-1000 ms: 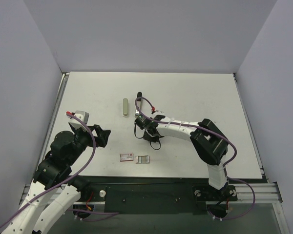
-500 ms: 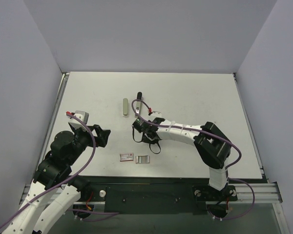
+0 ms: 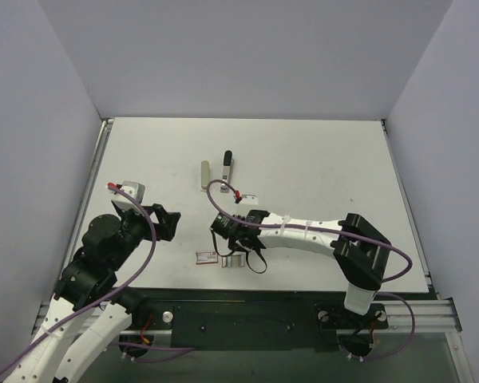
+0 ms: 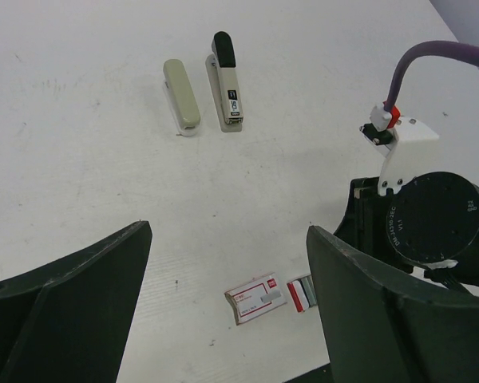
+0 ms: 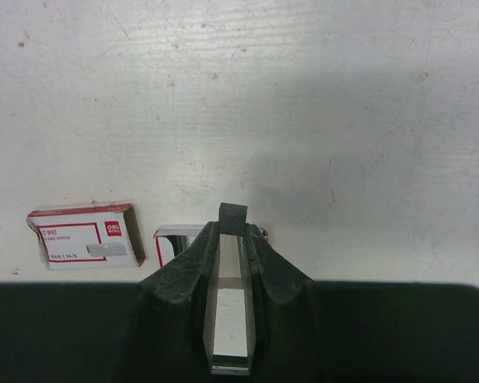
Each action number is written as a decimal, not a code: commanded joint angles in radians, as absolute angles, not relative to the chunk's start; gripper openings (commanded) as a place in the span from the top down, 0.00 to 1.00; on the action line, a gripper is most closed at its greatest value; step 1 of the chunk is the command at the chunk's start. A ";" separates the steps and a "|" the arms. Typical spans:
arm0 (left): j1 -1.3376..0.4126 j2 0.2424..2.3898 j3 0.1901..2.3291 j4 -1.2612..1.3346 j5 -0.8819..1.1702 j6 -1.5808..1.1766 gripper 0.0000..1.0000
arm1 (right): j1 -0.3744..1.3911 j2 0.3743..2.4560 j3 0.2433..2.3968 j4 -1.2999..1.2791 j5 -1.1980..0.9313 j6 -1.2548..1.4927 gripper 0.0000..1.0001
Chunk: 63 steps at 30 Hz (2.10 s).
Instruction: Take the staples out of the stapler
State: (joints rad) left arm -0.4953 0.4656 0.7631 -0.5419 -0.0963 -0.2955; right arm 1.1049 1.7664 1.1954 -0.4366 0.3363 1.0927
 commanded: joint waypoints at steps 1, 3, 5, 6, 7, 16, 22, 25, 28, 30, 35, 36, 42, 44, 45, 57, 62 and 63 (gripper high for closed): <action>-0.488 0.459 0.764 -0.492 -0.086 -0.295 0.11 | 1.135 1.746 1.187 -0.486 0.356 1.120 0.94; -0.488 0.459 0.765 -0.492 -0.084 -0.293 0.11 | 1.149 1.752 1.189 -0.489 0.353 1.121 0.94; -0.488 0.457 0.765 -0.494 -0.084 -0.295 0.11 | 1.158 1.761 1.190 -0.488 0.345 1.127 0.94; -0.488 0.456 0.765 -0.494 -0.084 -0.295 0.11 | 1.167 1.766 1.192 -0.489 0.344 1.131 0.95; -0.489 0.454 0.765 -0.492 -0.084 -0.295 0.11 | 1.170 1.769 1.192 -0.488 0.344 1.134 0.95; -0.488 0.454 0.764 -0.494 -0.084 -0.296 0.11 | 1.215 1.784 1.189 -0.491 0.351 1.163 0.95; -0.488 0.451 0.765 -0.495 -0.083 -0.296 0.11 | 1.219 1.792 1.172 -0.492 0.347 1.175 0.95; -0.489 0.451 0.764 -0.495 -0.084 -0.296 0.11 | 1.221 1.798 1.169 -0.491 0.345 1.180 0.95; -0.488 0.451 0.765 -0.495 -0.084 -0.296 0.11 | 1.221 1.810 1.170 -0.491 0.338 1.181 0.94; -0.488 0.451 0.765 -0.495 -0.084 -0.296 0.11 | 1.220 1.819 1.173 -0.492 0.336 1.183 0.95; -0.488 0.451 0.765 -0.497 -0.086 -0.296 0.11 | 1.220 1.833 1.178 -0.491 0.333 1.183 0.94; -0.488 0.451 0.764 -0.495 -0.084 -0.296 0.11 | 1.218 1.836 1.181 -0.491 0.334 1.183 0.94; -0.488 0.448 0.764 -0.495 -0.086 -0.296 0.11 | 1.218 1.842 1.186 -0.491 0.331 1.180 0.94; -0.488 0.446 0.765 -0.495 -0.084 -0.296 0.11 | 1.216 1.847 1.187 -0.492 0.327 1.181 0.94; -0.488 0.446 0.765 -0.495 -0.084 -0.298 0.11 | 1.216 1.848 1.186 -0.491 0.327 1.180 0.94; -0.488 0.446 0.765 -0.495 -0.084 -0.296 0.11 | 1.216 1.844 1.195 -0.491 0.324 1.175 0.91; -0.488 0.448 0.764 -0.495 -0.084 -0.298 0.11 | 1.220 1.839 1.195 -0.489 0.327 1.170 0.90; -0.488 0.449 0.765 -0.495 -0.084 -0.298 0.11 | 1.220 1.839 1.193 -0.489 0.327 1.170 0.90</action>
